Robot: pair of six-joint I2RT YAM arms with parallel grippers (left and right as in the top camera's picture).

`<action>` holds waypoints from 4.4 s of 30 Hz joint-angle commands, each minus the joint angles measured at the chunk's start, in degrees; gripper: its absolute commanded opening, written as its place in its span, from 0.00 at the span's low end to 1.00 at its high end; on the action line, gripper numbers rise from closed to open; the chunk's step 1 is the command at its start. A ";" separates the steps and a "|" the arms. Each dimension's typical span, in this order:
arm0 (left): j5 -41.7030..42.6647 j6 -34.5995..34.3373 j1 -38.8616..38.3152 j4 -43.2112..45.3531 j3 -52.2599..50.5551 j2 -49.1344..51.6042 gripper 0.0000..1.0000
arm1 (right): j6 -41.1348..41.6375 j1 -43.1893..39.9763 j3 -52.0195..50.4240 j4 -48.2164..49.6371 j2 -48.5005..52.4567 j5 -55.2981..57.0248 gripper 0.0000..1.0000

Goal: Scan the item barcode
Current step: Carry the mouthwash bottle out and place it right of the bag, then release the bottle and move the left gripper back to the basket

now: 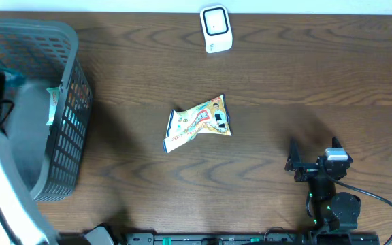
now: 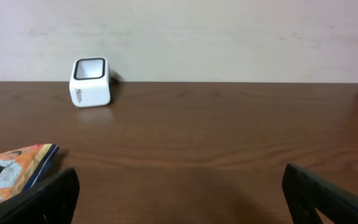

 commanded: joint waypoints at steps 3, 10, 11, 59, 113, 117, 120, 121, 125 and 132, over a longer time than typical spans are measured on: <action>5.64 0.96 -0.13 -0.15 1.38 -11.30 0.14 | 0.96 -0.22 -0.07 -0.20 -0.26 0.33 0.99; 18.58 0.87 -3.91 -4.13 1.38 -20.68 0.14 | 0.96 -0.22 -0.07 -0.17 -0.26 0.35 0.99; 20.24 0.87 -5.31 -4.85 1.38 -21.29 0.14 | 0.96 -0.22 -0.07 -0.20 -0.26 0.33 0.99; 13.25 12.00 -69.11 -0.31 1.27 27.06 0.14 | 0.96 -0.22 -0.07 -0.20 -0.26 0.33 0.99; 5.57 14.73 -77.66 4.85 0.42 13.86 1.00 | 0.96 -0.22 -0.07 -0.20 -0.26 0.33 0.99; 3.19 15.39 -77.59 4.37 0.42 8.37 1.00 | 0.96 -0.22 -0.07 -0.20 -0.26 0.33 0.99; 1.95 18.29 -77.61 4.20 0.42 5.07 1.00 | 0.96 -0.22 -0.07 -0.20 -0.26 0.33 0.99; 0.50 19.58 -77.59 3.93 0.42 3.72 0.99 | 0.96 -0.22 -0.07 -0.20 -0.26 0.33 0.99; -9.97 23.93 -77.59 2.10 0.42 -0.83 0.98 | 0.96 -0.22 -0.07 -0.20 -0.26 0.33 0.99; -28.63 29.53 -77.59 0.48 0.42 -8.79 0.98 | 0.96 -0.22 -0.07 -0.20 -0.26 0.33 0.99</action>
